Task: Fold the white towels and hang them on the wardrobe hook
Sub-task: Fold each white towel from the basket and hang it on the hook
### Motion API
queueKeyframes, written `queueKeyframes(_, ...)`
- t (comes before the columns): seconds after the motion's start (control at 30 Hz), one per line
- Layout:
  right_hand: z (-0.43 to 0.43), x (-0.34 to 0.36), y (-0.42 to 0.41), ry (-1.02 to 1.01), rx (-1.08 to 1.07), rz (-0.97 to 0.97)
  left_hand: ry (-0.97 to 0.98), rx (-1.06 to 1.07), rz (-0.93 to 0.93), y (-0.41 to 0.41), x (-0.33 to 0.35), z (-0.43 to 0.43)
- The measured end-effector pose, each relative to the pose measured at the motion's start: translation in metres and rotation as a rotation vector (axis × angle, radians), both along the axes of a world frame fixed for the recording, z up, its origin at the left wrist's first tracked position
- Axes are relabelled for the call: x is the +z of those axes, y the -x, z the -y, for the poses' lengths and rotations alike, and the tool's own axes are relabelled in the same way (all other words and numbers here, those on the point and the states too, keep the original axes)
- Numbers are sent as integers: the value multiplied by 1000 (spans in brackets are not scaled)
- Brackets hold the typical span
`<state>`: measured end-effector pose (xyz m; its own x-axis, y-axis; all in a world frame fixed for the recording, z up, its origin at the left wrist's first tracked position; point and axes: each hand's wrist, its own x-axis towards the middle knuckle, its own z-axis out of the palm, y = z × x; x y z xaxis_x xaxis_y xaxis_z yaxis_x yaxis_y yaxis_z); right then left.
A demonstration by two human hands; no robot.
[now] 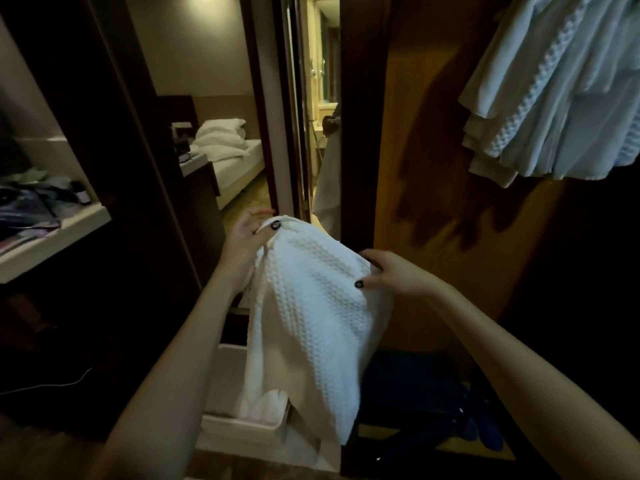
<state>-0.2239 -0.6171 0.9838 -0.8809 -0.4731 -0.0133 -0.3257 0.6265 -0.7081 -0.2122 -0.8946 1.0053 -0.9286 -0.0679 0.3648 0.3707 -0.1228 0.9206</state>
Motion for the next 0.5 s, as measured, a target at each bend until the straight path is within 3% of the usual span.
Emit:
queueKeyframes(0.07,-7,-6,7,-127,-23,-73,-18,116,9,-1,-2,10)
queueKeyframes(0.23,-16,10,17,50,-86,-285,175,295,70,-14,-17,28)
queueKeyframes(0.4,5,54,11,324,15,-301,359,50,147,-18,-33,-10)
queueKeyframes(0.5,4,65,12,380,30,-213,230,-107,165,-17,-30,-44)
